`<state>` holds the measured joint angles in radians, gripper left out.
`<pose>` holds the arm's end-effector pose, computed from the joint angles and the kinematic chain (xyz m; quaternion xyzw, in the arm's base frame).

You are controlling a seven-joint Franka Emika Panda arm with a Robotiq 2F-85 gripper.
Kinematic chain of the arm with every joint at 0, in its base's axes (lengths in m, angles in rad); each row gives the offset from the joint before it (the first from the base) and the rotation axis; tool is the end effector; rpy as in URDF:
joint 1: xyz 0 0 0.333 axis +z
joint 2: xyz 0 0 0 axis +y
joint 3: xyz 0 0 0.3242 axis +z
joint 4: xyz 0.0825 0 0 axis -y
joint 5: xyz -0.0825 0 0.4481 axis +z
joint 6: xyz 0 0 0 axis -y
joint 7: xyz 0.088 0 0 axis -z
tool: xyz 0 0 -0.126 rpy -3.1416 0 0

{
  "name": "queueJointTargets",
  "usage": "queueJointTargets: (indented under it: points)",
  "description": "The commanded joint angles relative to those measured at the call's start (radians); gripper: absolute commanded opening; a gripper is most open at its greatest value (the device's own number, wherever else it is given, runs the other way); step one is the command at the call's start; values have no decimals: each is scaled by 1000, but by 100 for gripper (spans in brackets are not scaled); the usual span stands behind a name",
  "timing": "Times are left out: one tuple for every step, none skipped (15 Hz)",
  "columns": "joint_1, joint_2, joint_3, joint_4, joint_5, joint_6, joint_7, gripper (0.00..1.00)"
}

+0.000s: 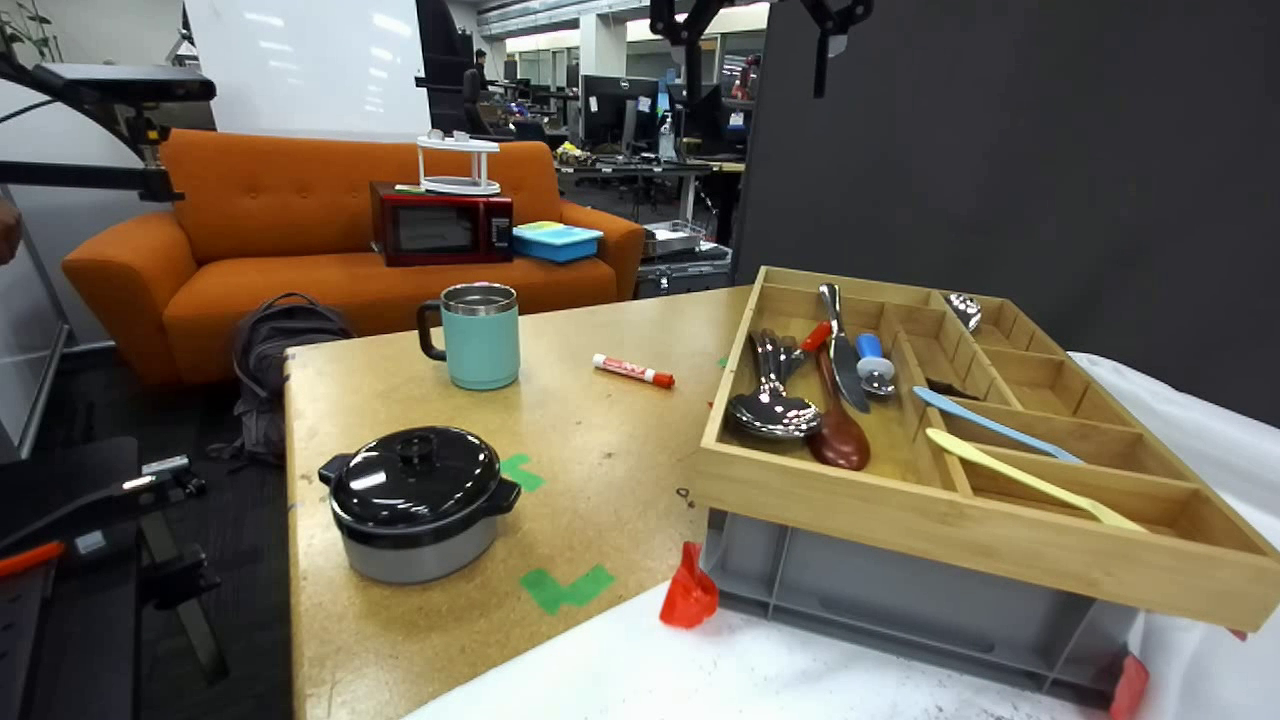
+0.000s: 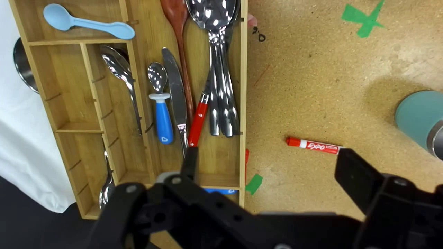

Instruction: Put the knife on the table

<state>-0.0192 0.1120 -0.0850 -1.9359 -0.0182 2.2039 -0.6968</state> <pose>0.6571 -0.0686 0.4029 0.9518 0.2963 0.0671 0.0419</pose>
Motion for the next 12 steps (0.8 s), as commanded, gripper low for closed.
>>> queueJointTargets:
  points:
    - [-30,61,25,51,26,33,-36,100]
    - [-33,82,29,68,38,56,-42,100]
    - [-36,102,34,81,49,87,-38,100]
    - [-41,123,42,98,67,108,-43,100]
    - [-45,146,51,118,83,126,-43,100]
    - [-49,169,62,137,94,140,-45,100]
    - [-49,197,73,161,93,144,-42,100]
    - [-48,225,82,183,86,147,-41,100]
    - [-49,262,94,215,75,142,-54,100]
    - [-54,293,107,244,70,131,-79,100]
    - [-53,331,112,280,47,120,-90,100]
    - [-55,370,117,316,32,111,-108,100]
